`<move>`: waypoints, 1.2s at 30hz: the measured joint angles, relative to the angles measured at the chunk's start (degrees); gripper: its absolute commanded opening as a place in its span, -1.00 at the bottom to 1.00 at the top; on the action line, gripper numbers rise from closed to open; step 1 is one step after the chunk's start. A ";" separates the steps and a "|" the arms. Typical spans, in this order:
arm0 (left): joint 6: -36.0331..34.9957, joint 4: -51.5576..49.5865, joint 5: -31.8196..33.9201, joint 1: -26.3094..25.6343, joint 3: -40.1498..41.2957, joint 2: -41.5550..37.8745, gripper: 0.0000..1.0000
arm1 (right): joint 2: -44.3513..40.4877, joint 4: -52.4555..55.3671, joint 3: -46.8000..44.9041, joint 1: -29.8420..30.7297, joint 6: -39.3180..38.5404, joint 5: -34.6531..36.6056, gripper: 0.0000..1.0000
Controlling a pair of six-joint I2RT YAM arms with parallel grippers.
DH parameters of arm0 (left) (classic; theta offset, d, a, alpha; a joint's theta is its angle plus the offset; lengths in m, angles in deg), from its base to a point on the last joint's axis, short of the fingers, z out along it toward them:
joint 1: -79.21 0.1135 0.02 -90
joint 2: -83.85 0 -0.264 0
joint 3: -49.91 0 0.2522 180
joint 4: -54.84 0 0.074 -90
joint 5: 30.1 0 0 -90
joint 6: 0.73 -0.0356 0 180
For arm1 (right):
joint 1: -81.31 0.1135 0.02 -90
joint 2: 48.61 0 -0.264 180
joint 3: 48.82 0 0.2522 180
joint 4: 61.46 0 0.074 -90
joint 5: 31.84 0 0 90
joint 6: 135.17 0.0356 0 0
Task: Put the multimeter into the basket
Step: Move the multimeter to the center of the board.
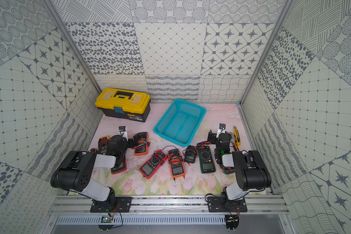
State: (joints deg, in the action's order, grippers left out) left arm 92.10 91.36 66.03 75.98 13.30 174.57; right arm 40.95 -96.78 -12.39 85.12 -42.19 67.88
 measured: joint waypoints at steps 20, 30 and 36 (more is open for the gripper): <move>0.44 -4.57 0.72 0.00 1.97 -12.46 0.98 | -33.40 39.12 4.00 0.00 8.68 9.31 0.97; 2.36 -12.11 1.84 -1.64 0.85 -22.38 0.98 | -34.84 79.19 19.04 0.00 23.17 9.16 0.97; 2.78 -16.26 2.82 -5.20 -0.83 -25.79 0.98 | -24.26 95.86 25.11 0.00 27.41 5.22 0.96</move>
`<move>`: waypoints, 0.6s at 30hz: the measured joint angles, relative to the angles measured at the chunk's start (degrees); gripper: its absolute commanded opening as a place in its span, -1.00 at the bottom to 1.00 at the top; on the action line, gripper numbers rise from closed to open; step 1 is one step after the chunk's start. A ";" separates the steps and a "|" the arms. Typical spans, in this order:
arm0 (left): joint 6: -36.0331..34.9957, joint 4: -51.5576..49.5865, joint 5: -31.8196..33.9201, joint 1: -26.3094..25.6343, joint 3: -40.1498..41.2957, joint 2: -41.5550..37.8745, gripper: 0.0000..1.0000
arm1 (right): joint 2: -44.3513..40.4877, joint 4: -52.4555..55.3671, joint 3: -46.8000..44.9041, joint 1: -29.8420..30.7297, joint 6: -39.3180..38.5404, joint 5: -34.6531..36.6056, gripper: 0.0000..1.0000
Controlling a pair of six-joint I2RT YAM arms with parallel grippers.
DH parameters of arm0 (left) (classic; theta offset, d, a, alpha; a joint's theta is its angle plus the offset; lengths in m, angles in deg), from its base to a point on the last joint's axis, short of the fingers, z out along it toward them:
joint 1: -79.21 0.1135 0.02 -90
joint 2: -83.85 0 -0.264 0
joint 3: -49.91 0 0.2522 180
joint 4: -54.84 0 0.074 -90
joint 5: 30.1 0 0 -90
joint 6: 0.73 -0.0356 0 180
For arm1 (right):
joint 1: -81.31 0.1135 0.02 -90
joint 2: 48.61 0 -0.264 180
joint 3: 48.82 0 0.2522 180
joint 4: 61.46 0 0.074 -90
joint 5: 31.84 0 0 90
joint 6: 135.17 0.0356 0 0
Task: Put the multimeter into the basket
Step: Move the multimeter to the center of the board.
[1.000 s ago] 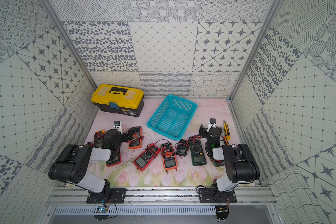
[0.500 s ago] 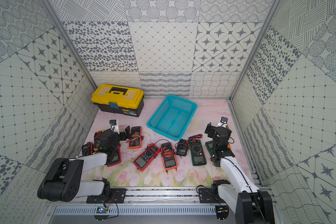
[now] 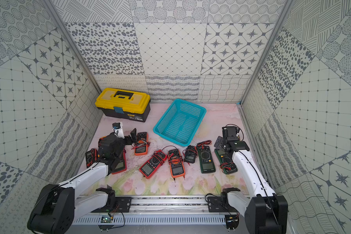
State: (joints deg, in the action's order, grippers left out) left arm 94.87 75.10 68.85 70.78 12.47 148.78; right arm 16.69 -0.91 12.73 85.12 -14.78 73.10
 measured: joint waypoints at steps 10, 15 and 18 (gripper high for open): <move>-0.07 -4.11 1.68 -2.34 -0.87 -2.19 0.98 | 15.85 8.83 3.26 -0.76 0.24 -3.10 0.97; -0.13 -4.92 2.62 -2.38 -0.87 -2.34 0.98 | 19.37 9.97 4.13 -2.38 -0.55 -3.26 0.96; -0.28 -5.11 3.28 -2.38 -0.87 -2.34 0.98 | 20.94 10.64 5.40 -2.73 -1.25 -3.17 0.97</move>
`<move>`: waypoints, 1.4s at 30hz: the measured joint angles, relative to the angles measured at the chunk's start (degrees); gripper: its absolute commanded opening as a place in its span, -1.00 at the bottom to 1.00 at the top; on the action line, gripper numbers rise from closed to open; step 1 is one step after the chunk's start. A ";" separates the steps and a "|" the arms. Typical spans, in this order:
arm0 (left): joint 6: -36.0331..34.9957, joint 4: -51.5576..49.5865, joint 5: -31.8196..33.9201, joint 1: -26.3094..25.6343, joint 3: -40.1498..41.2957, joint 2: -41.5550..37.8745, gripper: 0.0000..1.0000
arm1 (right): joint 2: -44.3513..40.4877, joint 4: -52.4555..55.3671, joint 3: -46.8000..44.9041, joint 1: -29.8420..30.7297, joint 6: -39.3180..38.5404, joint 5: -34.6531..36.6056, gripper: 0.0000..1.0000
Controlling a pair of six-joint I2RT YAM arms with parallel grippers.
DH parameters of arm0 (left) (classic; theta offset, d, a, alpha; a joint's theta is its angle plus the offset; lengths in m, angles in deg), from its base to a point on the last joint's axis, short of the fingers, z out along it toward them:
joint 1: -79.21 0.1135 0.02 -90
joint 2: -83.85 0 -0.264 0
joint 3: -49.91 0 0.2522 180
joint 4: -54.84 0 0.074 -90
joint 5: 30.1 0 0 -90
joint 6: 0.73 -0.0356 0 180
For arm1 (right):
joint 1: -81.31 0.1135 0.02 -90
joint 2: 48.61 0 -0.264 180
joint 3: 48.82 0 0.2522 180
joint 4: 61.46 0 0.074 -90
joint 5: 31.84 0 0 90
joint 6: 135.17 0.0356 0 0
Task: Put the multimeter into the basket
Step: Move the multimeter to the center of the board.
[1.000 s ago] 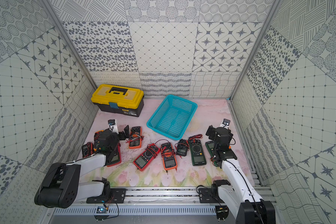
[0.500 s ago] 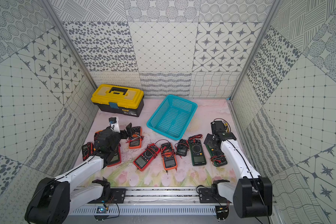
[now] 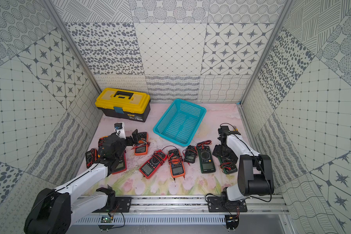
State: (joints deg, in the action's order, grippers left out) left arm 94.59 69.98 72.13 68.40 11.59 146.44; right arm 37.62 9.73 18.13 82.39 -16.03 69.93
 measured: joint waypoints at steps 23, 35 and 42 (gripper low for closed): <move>-1.01 0.00 1.92 -0.02 0.00 -0.09 0.98 | 7.58 -5.86 2.99 -9.75 -8.20 -5.40 0.90; -0.94 0.00 2.73 -0.02 0.00 -0.94 0.98 | 9.97 -3.54 5.29 -8.87 -10.34 -5.07 0.33; -0.81 0.00 2.95 -0.02 0.00 -1.42 0.98 | 12.79 -2.89 8.26 -4.59 -13.84 -5.97 0.78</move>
State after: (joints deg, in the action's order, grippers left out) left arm 93.78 69.98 75.08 68.38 11.59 145.02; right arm 50.41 6.85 26.39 77.80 -29.86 63.96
